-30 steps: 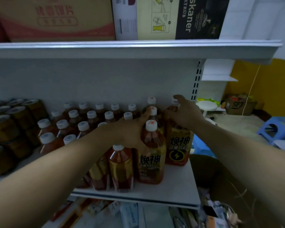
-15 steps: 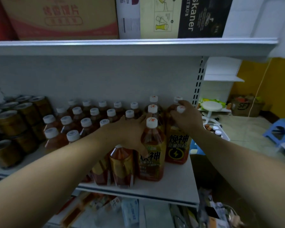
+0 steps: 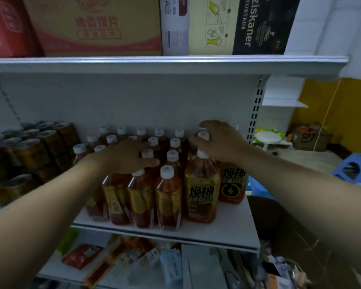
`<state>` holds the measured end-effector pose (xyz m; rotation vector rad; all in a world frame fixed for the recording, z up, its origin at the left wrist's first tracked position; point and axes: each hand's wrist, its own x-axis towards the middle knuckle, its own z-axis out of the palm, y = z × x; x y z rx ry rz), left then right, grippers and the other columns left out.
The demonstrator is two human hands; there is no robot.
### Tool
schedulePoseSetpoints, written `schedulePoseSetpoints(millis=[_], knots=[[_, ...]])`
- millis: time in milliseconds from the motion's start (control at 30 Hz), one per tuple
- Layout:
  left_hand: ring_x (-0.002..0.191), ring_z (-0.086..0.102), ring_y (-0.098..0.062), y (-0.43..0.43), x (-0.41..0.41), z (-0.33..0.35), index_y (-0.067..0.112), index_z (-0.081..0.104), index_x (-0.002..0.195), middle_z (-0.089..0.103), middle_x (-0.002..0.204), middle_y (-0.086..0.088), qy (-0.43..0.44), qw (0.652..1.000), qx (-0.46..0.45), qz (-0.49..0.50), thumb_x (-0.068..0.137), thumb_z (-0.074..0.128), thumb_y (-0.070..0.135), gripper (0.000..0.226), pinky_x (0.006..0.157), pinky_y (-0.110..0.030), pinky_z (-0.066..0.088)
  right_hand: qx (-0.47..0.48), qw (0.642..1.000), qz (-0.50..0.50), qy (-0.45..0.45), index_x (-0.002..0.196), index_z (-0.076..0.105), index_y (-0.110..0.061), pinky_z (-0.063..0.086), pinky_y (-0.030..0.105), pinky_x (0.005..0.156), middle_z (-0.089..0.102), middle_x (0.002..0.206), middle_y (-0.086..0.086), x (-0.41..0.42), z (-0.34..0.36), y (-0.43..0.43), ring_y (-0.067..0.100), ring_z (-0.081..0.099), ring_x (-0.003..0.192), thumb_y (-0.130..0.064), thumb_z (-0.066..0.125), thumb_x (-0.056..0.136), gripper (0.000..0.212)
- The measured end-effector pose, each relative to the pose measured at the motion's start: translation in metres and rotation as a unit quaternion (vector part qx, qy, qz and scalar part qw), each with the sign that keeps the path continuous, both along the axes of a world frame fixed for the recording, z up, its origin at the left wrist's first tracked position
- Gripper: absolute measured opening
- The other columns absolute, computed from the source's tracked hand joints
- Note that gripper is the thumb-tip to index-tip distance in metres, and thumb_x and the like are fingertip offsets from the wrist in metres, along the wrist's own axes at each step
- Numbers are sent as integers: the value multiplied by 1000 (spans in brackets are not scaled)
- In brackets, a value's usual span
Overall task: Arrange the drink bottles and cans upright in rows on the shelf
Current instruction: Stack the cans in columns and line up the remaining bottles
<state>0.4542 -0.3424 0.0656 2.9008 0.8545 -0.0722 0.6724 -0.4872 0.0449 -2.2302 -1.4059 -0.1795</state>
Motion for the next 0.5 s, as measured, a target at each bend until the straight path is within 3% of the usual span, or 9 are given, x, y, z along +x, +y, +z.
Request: schedulePoseSetpoints(millis=[100, 233, 367, 500], knots=[[140, 24, -22, 32, -29, -16, 39, 22, 147, 22, 156, 5, 15, 1000, 17, 12, 73, 20, 85, 87, 113, -47, 19, -83, 996, 8, 20, 118, 55, -23, 41, 37, 77, 57, 116, 6, -26, -1, 16, 28, 54, 108, -83, 29, 76, 78], [142, 18, -18, 49, -48, -30, 39, 18, 147, 19, 156, 11, -26, 999, 29, -18, 61, 9, 94, 102, 114, -51, 16, -138, 988, -67, -35, 125, 51, -18, 40, 46, 95, 52, 130, 11, -57, -1, 29, 32, 47, 117, -78, 25, 83, 78], [144, 14, -20, 62, -73, -29, 34, 17, 149, 13, 158, 5, -49, 998, -17, -48, 77, 36, 77, 86, 115, -41, 16, -143, 982, -119, -8, 136, 45, -22, 35, 48, 103, 46, 142, 7, -93, 12, 40, 30, 42, 126, -77, 27, 83, 78], [131, 38, -21, 78, -93, -25, 34, 31, 143, 33, 151, 5, -62, 992, -51, -98, 79, 51, 65, 74, 106, -37, 34, -124, 983, -137, 21, 144, 38, -21, 40, 38, 93, 42, 147, 5, -131, 25, 57, 28, 45, 126, -79, 30, 82, 85]])
